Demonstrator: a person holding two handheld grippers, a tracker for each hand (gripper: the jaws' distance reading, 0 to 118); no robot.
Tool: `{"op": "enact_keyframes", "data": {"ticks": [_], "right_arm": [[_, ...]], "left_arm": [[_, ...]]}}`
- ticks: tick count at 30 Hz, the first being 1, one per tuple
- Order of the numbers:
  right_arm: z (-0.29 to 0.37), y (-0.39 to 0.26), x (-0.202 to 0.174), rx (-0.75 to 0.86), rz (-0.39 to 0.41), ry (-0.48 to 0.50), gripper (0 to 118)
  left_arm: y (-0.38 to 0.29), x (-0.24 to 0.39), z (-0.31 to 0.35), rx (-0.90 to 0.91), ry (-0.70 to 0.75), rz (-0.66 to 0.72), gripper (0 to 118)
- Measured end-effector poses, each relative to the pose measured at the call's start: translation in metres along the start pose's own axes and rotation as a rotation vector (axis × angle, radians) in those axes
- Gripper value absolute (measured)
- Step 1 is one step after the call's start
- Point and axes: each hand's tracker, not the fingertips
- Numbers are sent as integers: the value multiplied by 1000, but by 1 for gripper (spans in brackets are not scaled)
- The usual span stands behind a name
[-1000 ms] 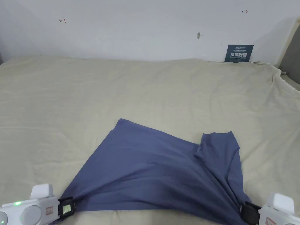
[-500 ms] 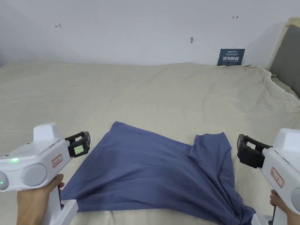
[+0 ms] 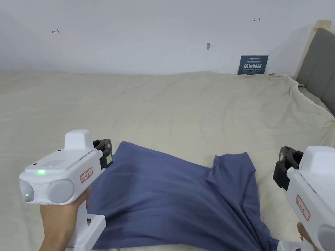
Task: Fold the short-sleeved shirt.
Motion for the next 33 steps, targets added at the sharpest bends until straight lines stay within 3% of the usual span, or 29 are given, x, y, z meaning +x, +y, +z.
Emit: {"op": "enact_keyframes", "data": {"ticks": [12, 14, 16, 17, 18, 19, 25, 26, 27, 29, 31, 33], "right_arm": [[-76, -12, 8, -104, -3, -36, 0], [-90, -16, 9, -124, -6, -41, 0], [-104, -20, 8, -141, 1, -50, 0], [-110, -23, 8, -148, 4, -54, 0], [-116, -26, 8, -155, 5, -57, 0], [-121, -28, 9, -164, 1, -58, 0], [-143, -42, 12, -203, -17, -76, 0], [-145, -44, 12, -206, -16, -78, 0], [-147, -45, 13, -213, -15, -81, 0], [-149, -47, 16, -225, -16, -84, 0], [-152, -49, 19, -246, -21, -84, 0], [-156, -50, 23, -270, -27, -85, 0]], "left_arm": [[27, -45, -198, -274, 14, 8, 4], [27, -51, -231, -356, 39, 6, 21], [24, -59, -261, -393, 46, 25, 65], [21, -62, -275, -433, 55, 41, 78], [17, -64, -287, -462, 65, 48, 86], [13, -66, -299, -482, 78, 53, 87], [-18, -72, -345, -570, 122, 20, 85], [-23, -72, -348, -597, 130, 8, 81], [-29, -71, -353, -620, 142, -3, 68], [-37, -69, -357, -640, 119, -16, 65], [-35, -62, -352, -606, 138, -37, 40], [-33, -55, -348, -588, 101, -62, 5]]}}
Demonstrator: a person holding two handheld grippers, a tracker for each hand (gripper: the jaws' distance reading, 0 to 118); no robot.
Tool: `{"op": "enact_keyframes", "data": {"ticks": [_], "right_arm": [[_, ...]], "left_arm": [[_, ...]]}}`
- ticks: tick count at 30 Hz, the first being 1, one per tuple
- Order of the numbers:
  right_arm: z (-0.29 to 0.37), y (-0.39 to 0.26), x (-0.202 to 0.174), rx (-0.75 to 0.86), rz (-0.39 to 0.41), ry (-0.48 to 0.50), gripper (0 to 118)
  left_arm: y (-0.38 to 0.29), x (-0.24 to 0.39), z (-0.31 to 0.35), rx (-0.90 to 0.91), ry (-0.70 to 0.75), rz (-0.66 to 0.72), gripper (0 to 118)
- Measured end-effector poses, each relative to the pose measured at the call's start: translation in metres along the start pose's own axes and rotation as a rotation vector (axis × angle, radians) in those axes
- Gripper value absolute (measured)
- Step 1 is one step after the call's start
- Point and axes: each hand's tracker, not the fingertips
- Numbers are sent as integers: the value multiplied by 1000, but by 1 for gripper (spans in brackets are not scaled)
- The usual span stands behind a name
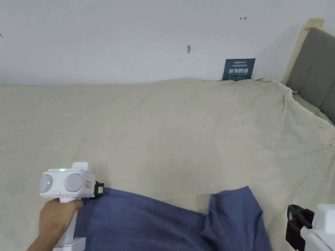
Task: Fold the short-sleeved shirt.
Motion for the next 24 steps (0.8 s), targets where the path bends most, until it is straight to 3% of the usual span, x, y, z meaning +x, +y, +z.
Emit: {"op": "enact_keyframes", "data": {"ticks": [4, 8, 9, 12, 13, 18, 20, 21, 24], "right_arm": [[-19, 2, 6, -100, -41, 19, 0], [-49, -1, 5, -221, -56, 34, 4], [-58, -2, 3, -271, -47, 26, 19], [-84, -16, 1, -372, -65, 28, 80], [-91, -21, 1, -387, -79, 19, 88], [-113, -45, -11, -505, -60, -7, 82], [-114, -55, -16, -534, -44, -23, 66], [-116, -58, -18, -552, -30, -30, 49], [-103, -61, -23, -524, -46, -25, 38]], "left_arm": [[-3, 8, 16, 34, -13, -53, 3], [-4, 1, 55, 114, -67, 0, 3], [-6, 2, 69, 118, -73, 0, 3], [-9, -2, 95, 149, -94, 13, 3], [-10, -3, 104, 155, -103, 22, 3], [-16, -3, 126, 177, -112, 27, 3], [-19, -4, 130, 176, -110, 25, 3], [-19, -5, 129, 176, -108, 27, 3], [-24, -6, 132, 174, -103, 38, 3]]}}
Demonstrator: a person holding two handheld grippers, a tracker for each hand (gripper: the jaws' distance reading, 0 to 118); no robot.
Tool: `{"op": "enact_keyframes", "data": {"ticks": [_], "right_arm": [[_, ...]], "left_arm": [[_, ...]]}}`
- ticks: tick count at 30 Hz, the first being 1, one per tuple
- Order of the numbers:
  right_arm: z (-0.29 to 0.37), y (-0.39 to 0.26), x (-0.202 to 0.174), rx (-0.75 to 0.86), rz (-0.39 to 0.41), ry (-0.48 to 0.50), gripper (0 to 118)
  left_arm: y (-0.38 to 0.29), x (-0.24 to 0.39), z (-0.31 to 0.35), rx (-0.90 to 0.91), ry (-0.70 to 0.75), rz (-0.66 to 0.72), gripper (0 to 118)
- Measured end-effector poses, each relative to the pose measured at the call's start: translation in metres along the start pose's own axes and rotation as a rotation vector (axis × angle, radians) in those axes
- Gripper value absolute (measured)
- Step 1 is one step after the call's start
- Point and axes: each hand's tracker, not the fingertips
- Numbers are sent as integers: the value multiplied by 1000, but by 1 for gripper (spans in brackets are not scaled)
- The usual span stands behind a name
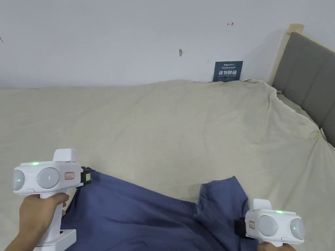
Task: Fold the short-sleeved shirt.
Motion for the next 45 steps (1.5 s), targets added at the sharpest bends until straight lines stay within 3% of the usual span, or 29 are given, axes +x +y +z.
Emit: {"op": "enact_keyframes", "data": {"ticks": [2, 3, 5, 10, 19, 26, 30, 36, 45], "right_arm": [[6, 2, 0, -2, 0, 14, 8], [14, 1, -1, 4, 25, 5, 4], [24, -1, 0, 28, 58, 18, 4], [76, -5, -1, 125, 45, 44, 4], [143, 5, 36, 315, 55, 92, 4], [217, 25, 42, 542, 46, 177, 3], [252, 53, 31, 642, 48, 243, 3], [289, 105, 1, 760, 115, 281, 3], [330, 194, -31, 915, 179, 270, 3]], "left_arm": [[-3, -2, 0, -2, 2, 5, 3], [-5, -2, 1, -3, 7, 8, 3], [-9, -3, 5, 0, 10, 19, 3], [-18, -9, 25, 25, 0, 68, 3], [-34, -27, 97, 115, -1, 112, 3], [-27, -47, 162, 230, -11, 153, 3], [-7, -54, 200, 304, 14, 144, 3], [35, -64, 251, 410, 61, 143, 3], [121, -85, 288, 525, 149, 131, 3]]}}
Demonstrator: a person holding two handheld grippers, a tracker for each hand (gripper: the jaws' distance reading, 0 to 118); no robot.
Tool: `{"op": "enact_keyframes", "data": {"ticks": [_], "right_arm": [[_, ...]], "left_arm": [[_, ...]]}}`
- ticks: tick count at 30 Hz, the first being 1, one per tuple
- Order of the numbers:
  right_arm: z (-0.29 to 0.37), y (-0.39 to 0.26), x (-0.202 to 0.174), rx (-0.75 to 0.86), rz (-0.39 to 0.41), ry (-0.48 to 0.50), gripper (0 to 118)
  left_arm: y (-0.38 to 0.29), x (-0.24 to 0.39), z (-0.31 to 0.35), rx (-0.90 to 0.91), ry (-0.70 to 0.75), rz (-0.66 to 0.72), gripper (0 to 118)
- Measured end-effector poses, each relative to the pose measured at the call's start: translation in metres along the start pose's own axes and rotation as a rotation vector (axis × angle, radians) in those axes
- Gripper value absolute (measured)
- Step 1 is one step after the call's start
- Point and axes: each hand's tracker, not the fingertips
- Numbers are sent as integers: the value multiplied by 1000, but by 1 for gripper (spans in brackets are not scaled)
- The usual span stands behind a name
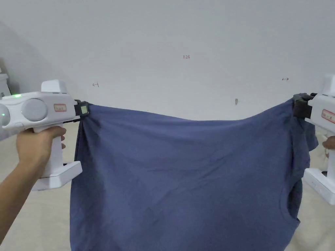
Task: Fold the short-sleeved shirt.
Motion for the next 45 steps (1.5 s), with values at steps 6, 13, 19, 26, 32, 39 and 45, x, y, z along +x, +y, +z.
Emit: {"op": "enact_keyframes", "data": {"ticks": [6, 13, 19, 26, 32, 39, 45], "right_arm": [[-36, 53, 5, 67, 4, 6, 3], [-62, 87, 12, 119, -5, -3, 3], [-95, 46, 18, 50, 11, -12, 3], [-127, -44, 30, -87, -33, -17, 3], [-124, -118, 36, -206, -71, -4, 3], [-66, -194, 34, -312, -142, 14, 3], [14, -254, 30, -410, -215, 48, 3]], "left_arm": [[46, 10, -24, 60, 31, -35, 3], [75, 25, -45, 114, 20, -63, 3], [41, 32, -90, 43, 33, -118, 3], [-46, 37, -137, -76, 39, -156, 3], [-124, 28, -146, -191, 36, -139, 3], [-201, 13, -113, -285, 16, -95, 3], [-271, -8, -55, -367, 34, -79, 3]]}}
